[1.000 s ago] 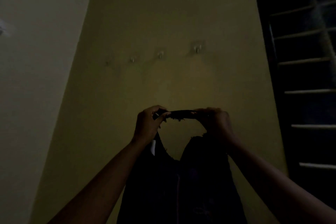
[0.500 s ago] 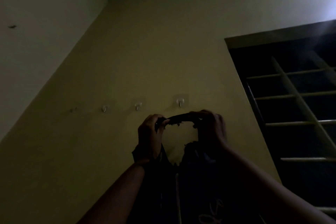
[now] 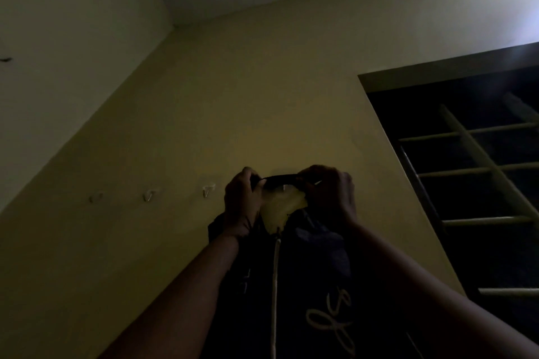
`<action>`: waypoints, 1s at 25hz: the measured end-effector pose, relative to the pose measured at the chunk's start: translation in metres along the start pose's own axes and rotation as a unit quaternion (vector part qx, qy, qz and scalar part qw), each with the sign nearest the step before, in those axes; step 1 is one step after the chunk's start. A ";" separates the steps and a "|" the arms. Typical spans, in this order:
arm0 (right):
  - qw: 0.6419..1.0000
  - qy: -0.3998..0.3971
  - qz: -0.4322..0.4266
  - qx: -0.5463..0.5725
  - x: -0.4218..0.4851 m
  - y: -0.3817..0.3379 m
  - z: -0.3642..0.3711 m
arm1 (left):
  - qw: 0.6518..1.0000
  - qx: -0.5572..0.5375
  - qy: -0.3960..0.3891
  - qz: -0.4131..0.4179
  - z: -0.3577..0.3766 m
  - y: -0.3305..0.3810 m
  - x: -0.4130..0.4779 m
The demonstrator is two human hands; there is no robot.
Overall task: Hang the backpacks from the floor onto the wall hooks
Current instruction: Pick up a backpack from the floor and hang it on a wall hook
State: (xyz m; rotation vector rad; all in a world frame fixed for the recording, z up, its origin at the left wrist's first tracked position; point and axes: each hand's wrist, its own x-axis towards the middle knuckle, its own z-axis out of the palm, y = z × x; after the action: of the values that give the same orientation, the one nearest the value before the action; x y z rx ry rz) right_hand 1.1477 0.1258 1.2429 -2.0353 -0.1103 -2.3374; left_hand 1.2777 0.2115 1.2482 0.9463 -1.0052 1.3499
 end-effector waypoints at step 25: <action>0.915 -0.161 0.310 0.204 -0.132 -0.081 -0.099 | 0.926 -0.079 -0.198 -0.312 -0.135 0.114 -0.112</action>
State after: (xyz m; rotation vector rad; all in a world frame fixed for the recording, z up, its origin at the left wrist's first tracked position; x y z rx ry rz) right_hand 1.0616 0.1969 1.0961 -1.8584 0.0354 -1.4559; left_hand 1.1701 0.3069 1.0966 1.3072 -0.9720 0.5463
